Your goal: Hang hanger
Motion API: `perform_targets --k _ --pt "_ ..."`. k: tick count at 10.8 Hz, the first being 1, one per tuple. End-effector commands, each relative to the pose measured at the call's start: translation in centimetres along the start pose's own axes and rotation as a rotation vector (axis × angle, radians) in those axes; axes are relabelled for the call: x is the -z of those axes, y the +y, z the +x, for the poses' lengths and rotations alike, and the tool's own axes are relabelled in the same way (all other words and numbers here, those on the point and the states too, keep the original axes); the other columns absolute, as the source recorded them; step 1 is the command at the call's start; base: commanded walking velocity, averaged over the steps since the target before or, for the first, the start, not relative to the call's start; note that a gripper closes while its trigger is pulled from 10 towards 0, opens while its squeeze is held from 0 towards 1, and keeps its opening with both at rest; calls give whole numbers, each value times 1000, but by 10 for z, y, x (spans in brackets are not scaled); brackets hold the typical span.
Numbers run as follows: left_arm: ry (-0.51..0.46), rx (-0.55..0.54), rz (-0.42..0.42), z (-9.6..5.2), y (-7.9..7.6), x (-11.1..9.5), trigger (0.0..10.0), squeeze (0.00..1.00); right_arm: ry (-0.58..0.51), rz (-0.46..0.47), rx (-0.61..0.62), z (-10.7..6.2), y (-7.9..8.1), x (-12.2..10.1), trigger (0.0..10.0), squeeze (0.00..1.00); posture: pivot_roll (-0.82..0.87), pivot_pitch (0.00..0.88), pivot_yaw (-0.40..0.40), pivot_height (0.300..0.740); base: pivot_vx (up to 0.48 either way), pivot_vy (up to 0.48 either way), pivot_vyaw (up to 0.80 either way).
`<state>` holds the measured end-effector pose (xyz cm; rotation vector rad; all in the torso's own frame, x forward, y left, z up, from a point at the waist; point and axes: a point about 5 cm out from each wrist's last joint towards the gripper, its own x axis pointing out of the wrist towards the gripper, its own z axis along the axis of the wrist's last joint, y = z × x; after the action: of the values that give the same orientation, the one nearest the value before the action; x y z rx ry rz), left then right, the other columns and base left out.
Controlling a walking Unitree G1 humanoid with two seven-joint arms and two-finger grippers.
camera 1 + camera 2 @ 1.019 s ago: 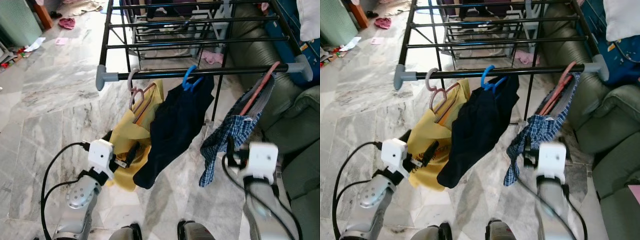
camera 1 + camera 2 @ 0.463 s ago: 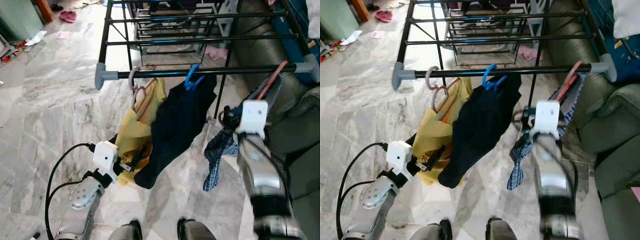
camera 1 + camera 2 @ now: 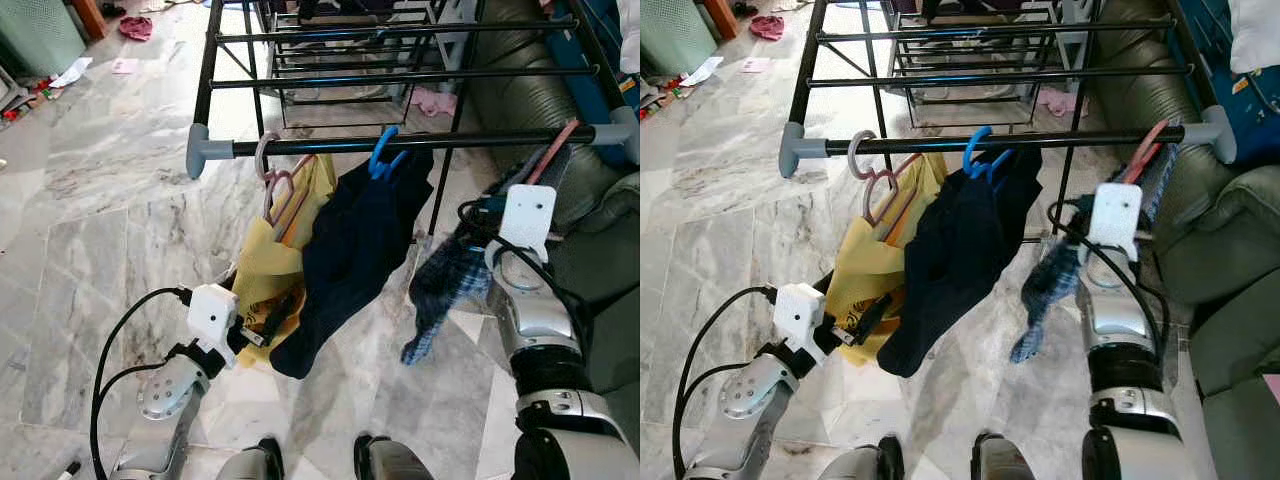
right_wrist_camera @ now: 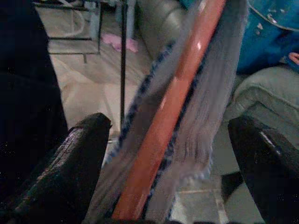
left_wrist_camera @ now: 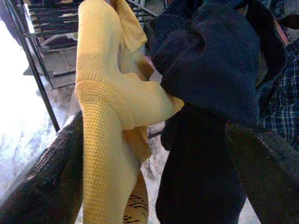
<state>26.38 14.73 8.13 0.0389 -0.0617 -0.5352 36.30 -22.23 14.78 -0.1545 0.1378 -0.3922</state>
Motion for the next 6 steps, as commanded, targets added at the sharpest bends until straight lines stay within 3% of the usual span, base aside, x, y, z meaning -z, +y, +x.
perform_targets --k 1,2,5,6 --pt "26 17 -9 -4 -2 4 10000 0 41 15 21 1 -5 8 1647 0 -117 269 37 740 0 0 0" --pt "29 28 -16 -4 -3 5 10000 0 51 14 37 1 -8 11 353 0 -123 268 39 740 0 0 0" --pt "42 43 -19 -2 -3 10 10000 0 62 1 58 1 -16 16 0 0 -132 268 45 740 0 0 0" --pt "47 43 -21 -2 -2 12 10000 0 44 -66 27 3 -16 13 2980 0 -132 267 47 740 0 0 0"
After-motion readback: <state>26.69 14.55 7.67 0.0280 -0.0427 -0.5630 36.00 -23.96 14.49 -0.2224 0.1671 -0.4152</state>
